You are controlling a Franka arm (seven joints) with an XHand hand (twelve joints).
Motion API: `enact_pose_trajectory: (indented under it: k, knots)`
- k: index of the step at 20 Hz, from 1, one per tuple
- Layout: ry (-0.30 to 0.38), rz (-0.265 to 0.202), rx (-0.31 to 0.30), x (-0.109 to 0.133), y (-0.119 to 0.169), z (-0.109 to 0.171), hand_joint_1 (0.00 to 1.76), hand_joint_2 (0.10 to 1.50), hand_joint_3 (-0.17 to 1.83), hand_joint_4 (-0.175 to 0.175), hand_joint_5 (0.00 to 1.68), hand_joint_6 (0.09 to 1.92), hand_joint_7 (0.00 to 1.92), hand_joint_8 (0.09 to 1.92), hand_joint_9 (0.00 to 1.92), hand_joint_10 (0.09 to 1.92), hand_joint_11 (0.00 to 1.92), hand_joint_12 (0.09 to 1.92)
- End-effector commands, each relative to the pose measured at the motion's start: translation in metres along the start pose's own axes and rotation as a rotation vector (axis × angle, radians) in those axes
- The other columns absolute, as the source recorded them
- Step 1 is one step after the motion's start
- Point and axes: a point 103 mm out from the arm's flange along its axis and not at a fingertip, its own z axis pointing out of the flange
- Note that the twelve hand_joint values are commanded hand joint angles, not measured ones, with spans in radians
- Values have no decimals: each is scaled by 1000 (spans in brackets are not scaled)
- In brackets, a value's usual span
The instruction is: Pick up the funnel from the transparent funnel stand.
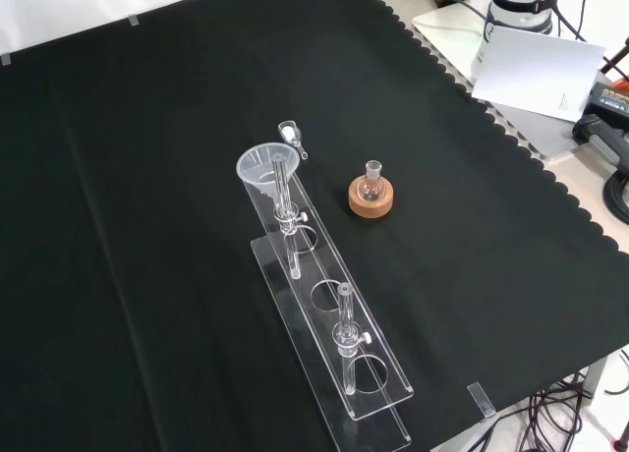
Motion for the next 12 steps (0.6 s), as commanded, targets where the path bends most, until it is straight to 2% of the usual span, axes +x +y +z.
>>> enact_pose_trajectory:
  k: [1,2,3,7,12]
  knots:
    - [11,-14,-31,1,1,-2,396,558,187,43,54,87,59,87,43,98,0,309]
    - [24,-26,-50,1,3,-4,353,550,136,45,27,87,30,87,21,87,0,157]
    - [30,-36,-63,2,5,-4,315,539,103,45,13,87,14,87,10,87,0,87]
    - [36,-85,-46,9,19,2,251,514,62,32,0,87,0,87,0,87,0,87]
    - [29,-155,22,23,46,8,369,567,75,27,0,87,0,87,0,87,0,87]
